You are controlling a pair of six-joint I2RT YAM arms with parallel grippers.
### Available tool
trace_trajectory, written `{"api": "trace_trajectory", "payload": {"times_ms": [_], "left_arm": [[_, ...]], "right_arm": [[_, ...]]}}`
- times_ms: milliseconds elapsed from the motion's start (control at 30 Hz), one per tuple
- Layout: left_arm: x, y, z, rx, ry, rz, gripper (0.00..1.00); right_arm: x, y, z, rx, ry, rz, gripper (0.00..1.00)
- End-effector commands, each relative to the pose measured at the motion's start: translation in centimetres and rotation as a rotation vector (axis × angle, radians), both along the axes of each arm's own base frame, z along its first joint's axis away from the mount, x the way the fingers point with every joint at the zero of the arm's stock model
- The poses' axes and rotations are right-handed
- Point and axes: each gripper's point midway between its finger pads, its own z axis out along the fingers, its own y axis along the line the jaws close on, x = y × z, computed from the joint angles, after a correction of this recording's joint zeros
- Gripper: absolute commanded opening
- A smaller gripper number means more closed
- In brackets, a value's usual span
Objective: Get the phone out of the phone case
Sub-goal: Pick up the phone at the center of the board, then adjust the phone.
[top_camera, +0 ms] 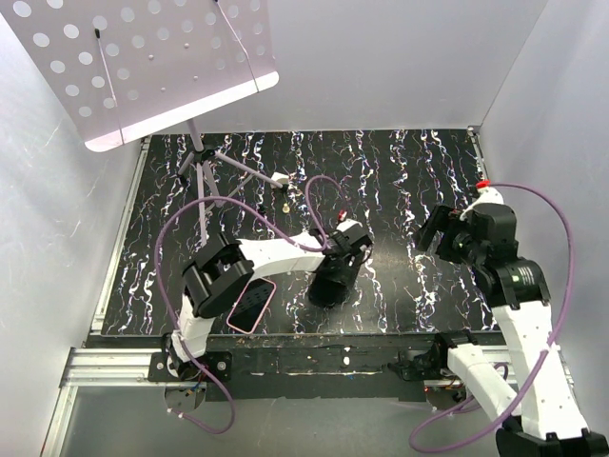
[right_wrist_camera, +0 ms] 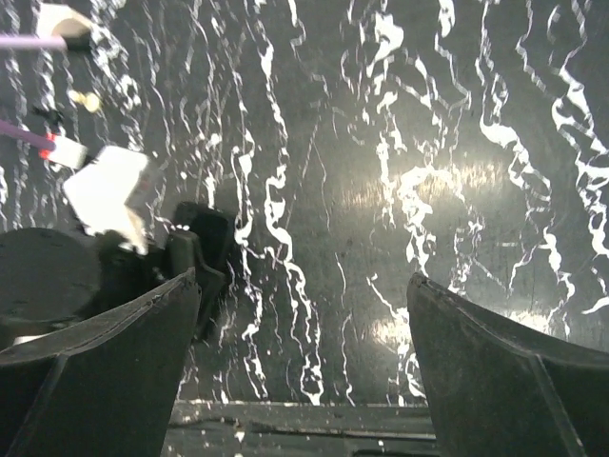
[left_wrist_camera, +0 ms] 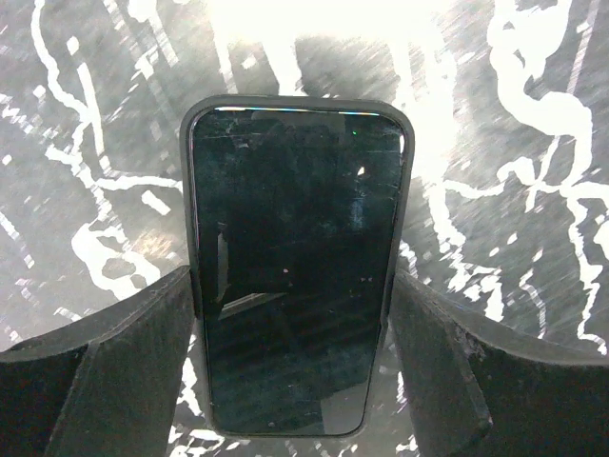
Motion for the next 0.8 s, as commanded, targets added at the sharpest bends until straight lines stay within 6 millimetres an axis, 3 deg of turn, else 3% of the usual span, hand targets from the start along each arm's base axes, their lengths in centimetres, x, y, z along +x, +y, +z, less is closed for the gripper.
{"api": "trace_trajectory", "payload": {"times_ms": [0,200,367,500,767], "left_arm": [[0.7,1.2,5.9,-0.136,-0.04,0.022,0.0],[0.9,2.0,11.2,-0.391,-0.063,0.108,0.0],[0.7,2.1,16.6,-0.711,-0.119,0.055,0.0],[-1.1,1.5,20.6,-0.914,-0.221,-0.159,0.0],[-3.2,2.2,22.2,-0.804,-0.436,-0.58,0.0]], "right_arm": [[0.1,0.8,-3.0,-0.012,0.13,0.058,0.94],[-0.4,4.9,-7.3,0.113,0.324,0.235,0.93],[-1.0,8.5,-8.6,0.23,0.38,0.348,0.89],[-1.0,10.6,-7.8,0.317,0.365,0.407,0.87],[-0.6,13.0,-3.2,0.506,0.327,0.425,0.83]]}}
